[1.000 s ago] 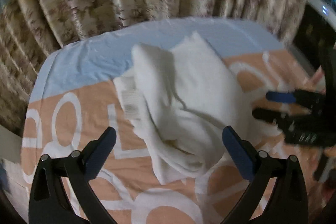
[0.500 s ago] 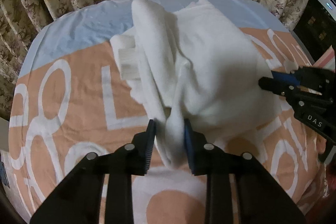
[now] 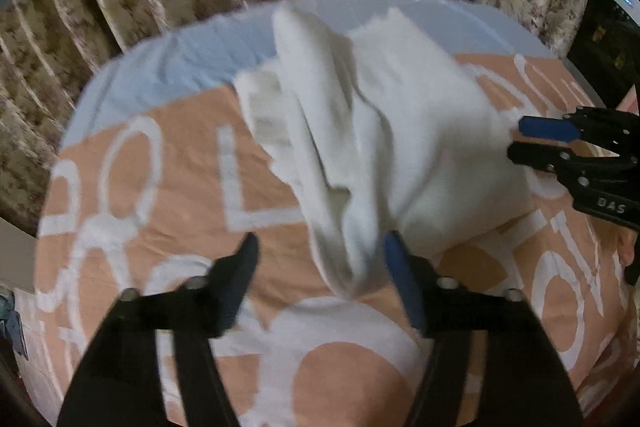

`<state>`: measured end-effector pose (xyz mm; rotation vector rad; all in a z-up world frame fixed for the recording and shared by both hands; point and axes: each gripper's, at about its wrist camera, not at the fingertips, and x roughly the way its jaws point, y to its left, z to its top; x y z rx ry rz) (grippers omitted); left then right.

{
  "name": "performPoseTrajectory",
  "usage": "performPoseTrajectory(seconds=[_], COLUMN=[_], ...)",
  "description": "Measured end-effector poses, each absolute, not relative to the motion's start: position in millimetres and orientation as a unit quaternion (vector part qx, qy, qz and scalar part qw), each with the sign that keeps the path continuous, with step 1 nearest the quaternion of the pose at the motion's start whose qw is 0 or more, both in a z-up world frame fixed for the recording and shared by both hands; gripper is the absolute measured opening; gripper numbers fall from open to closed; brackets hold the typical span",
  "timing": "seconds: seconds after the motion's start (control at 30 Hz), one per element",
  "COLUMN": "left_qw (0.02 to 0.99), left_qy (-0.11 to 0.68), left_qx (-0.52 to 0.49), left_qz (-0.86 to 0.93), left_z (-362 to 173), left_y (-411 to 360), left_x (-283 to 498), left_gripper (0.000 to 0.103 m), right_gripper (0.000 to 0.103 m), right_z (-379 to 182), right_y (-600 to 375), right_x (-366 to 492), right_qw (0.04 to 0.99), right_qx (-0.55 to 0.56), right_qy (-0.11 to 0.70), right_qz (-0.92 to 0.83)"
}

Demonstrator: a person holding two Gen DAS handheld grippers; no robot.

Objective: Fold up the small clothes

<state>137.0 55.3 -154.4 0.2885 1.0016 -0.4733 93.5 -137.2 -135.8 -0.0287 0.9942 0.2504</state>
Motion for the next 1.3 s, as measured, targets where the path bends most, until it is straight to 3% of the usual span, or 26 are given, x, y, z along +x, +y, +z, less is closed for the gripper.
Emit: performPoseTrajectory(seconds=[0.1, 0.27, 0.57, 1.0, 1.07, 1.13, 1.3], left_qw=[0.853, 0.863, 0.862, 0.863, 0.862, 0.862, 0.857], left_qy=[0.456, 0.446, 0.46, 0.452, 0.455, 0.458, 0.472], left_qx=[0.129, 0.132, 0.165, 0.18, 0.178, 0.172, 0.16], left_qz=[-0.219, -0.197, -0.138, -0.137, -0.135, -0.135, -0.132], left_z=[-137.6, -131.6, -170.9, -177.4, -178.3, -177.9, -169.0], left_y=[56.0, 33.5, 30.8, 40.7, 42.8, 45.5, 52.1], left_x=[150.7, 205.0, 277.4, 271.5, 270.2, 268.5, 263.3], left_gripper=[0.075, 0.075, 0.077, 0.077, 0.077, 0.077, 0.078], right_gripper=[0.047, 0.047, 0.047, 0.047, 0.037, 0.035, 0.038], right_z=[-122.7, -122.8, -127.6, -131.5, -139.8, -146.7, -144.0], right_y=[-145.5, -144.9, -136.2, -148.4, -147.8, -147.4, -149.7], right_x=[95.3, 112.0, 132.9, 173.2, 184.7, 189.6, 184.6], right_qw=[0.882, 0.886, 0.887, 0.883, 0.876, 0.873, 0.876], right_qx=[0.005, 0.013, -0.001, 0.038, 0.031, 0.019, 0.017], right_qy=[0.458, 0.454, 0.454, 0.458, 0.473, 0.479, 0.473], right_qz=[0.11, 0.093, 0.084, 0.092, 0.091, 0.088, 0.089])
